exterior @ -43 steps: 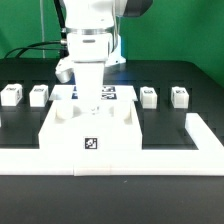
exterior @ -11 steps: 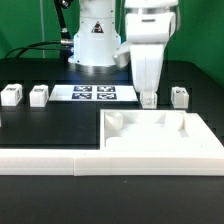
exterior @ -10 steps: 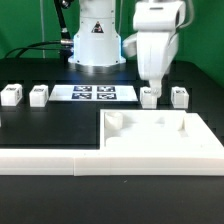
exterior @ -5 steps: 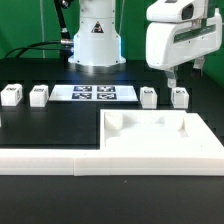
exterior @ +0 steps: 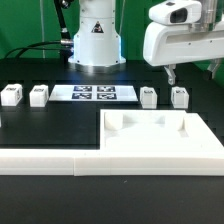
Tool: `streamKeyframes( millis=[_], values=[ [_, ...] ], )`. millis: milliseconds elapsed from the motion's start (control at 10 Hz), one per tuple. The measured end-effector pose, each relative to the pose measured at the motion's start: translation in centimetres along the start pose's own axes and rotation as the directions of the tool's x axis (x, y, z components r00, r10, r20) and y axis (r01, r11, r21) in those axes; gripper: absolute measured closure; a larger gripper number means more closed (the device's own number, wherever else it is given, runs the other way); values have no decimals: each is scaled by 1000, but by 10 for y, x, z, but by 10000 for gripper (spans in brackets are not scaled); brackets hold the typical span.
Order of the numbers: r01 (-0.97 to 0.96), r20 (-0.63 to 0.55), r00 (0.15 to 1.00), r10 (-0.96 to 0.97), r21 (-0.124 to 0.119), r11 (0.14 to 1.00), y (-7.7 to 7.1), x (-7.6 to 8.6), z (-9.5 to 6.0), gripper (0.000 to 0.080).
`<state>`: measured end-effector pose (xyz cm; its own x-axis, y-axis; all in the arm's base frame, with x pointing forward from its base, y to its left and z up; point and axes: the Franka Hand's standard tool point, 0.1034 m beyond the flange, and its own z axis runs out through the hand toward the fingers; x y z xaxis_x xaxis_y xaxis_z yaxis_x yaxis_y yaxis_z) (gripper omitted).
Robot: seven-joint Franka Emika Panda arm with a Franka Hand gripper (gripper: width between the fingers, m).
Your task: Assemble square table
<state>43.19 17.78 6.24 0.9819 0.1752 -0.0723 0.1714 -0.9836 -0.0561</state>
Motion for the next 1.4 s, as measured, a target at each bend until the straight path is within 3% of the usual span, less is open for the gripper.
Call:
streamKeyframes(
  millis=[100, 500, 600, 800, 900, 1000, 1200, 1400],
  values=[
    [-74, 2, 997, 74, 7, 997, 0, -3, 8, 151],
    [-152, 41, 988, 151, 10, 988, 0, -6, 8, 151],
    [-204, 93, 975, 202, 16, 979, 3, -12, 9, 151],
    [-264, 313, 916, 251, 0, 964, 10, -28, 20, 151],
    [-312, 433, 858, 276, 13, 950, 11, -31, 22, 151],
    [-316, 466, 841, 274, 13, 949, 13, -25, 24, 151],
    [-310, 564, 786, 255, 3, 951, 14, -29, 25, 151],
    [-325, 665, 703, 253, -17, 946, 5, -36, 28, 151]
  ],
)
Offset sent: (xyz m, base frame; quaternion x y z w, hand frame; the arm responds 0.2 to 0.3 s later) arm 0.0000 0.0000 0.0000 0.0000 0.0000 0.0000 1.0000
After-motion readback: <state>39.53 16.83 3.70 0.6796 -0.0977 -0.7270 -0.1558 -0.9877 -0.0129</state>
